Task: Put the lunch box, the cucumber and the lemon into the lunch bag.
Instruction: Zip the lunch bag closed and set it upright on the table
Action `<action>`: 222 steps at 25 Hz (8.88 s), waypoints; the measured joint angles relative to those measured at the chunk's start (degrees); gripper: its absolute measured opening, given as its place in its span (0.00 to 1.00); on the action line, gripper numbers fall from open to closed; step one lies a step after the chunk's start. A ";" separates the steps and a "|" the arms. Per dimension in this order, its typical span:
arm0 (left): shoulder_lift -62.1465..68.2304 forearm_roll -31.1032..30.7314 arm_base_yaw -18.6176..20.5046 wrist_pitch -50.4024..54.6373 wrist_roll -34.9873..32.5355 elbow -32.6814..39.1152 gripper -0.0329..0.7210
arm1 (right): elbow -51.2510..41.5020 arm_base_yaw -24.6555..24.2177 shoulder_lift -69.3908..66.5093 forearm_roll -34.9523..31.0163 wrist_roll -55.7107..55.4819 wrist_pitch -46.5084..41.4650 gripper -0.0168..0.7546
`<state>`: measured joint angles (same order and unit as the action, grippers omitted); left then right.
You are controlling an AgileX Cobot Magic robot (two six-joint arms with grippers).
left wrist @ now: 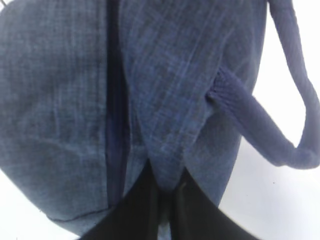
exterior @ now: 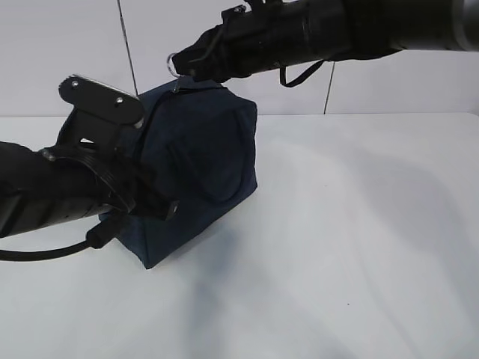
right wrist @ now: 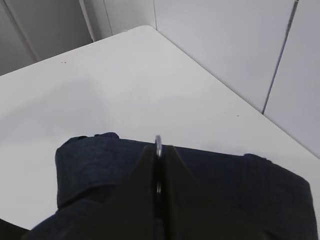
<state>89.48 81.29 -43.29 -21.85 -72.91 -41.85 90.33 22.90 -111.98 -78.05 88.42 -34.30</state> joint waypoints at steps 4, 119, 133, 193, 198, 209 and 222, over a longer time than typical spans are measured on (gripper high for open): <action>0.00 0.00 0.00 -0.34 0.00 0.00 0.04 | 0.00 -1.86 0.00 0.95 0.00 0.12 0.03; 2.40 -60.86 4.26 24.49 -13.43 -10.71 0.49 | 0.51 -10.85 -1.85 21.34 -5.11 -34.14 0.03; 2.89 -67.93 4.64 22.48 -13.43 -10.76 0.03 | 4.72 -10.85 -0.30 27.55 -13.52 -34.14 0.03; 2.89 -67.92 4.64 21.85 -13.43 -10.76 0.03 | 5.63 -14.00 -0.90 28.57 -81.61 -35.30 0.03; 2.89 -67.92 4.75 21.85 -13.43 -10.76 0.03 | 5.63 -14.12 -2.06 31.24 -82.21 -35.30 0.03; 2.91 -67.49 7.07 21.85 -13.47 -10.76 0.03 | 5.77 -14.34 -3.83 33.84 -82.64 -35.30 0.03; 2.91 -67.49 7.35 21.85 -13.47 -10.76 0.03 | 5.79 -14.68 -3.91 24.36 -92.06 -35.30 0.03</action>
<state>92.39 13.80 -35.94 0.00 -86.38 -52.61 96.12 8.22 -115.89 -53.69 -3.64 -69.60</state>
